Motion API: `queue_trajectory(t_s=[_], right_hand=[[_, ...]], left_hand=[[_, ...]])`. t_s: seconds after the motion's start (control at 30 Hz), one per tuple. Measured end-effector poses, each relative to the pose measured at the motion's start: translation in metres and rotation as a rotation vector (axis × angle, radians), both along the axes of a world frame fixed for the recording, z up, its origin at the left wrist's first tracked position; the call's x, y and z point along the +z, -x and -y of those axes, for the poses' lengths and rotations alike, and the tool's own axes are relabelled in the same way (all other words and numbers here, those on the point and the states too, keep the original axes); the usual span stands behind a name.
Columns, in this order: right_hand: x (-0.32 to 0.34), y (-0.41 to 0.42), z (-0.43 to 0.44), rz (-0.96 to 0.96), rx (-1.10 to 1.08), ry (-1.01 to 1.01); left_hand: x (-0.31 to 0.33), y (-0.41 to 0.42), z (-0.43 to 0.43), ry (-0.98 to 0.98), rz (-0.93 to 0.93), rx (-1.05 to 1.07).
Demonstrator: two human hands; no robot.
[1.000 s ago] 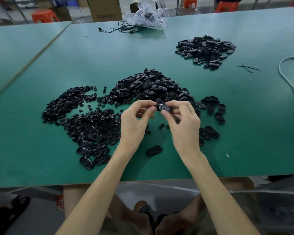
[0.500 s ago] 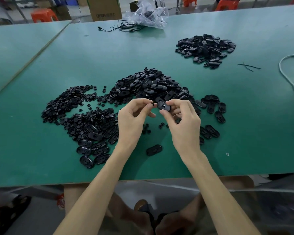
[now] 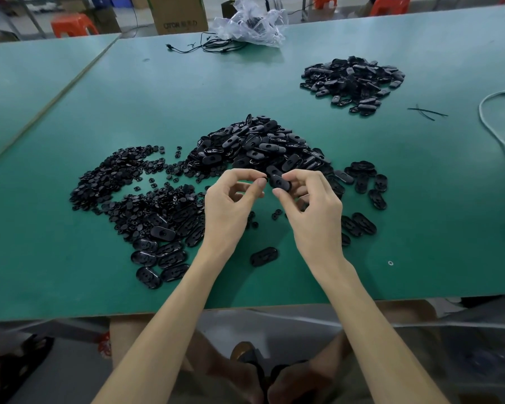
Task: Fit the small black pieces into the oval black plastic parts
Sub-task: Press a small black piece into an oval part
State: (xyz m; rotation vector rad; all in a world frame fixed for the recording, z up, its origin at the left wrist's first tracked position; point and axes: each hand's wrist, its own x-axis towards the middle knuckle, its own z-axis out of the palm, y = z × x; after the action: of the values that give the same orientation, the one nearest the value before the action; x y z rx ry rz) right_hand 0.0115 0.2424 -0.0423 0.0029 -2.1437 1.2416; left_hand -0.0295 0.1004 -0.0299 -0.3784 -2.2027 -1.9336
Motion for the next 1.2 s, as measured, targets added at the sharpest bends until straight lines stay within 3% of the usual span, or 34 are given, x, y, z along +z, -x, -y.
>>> queue_trajectory(t_s=[0.53,1.2], right_hand=[[0.0016,-0.0007,0.002,0.008,0.087,0.085],[0.003,-0.001,0.0029,-0.02,0.088,0.021]], left_hand=[[0.0028,-0.0017,-0.0014,0.023,-0.008,-0.03],[-0.0001,0.0015,-0.0001,0.073,-0.01,-0.078]])
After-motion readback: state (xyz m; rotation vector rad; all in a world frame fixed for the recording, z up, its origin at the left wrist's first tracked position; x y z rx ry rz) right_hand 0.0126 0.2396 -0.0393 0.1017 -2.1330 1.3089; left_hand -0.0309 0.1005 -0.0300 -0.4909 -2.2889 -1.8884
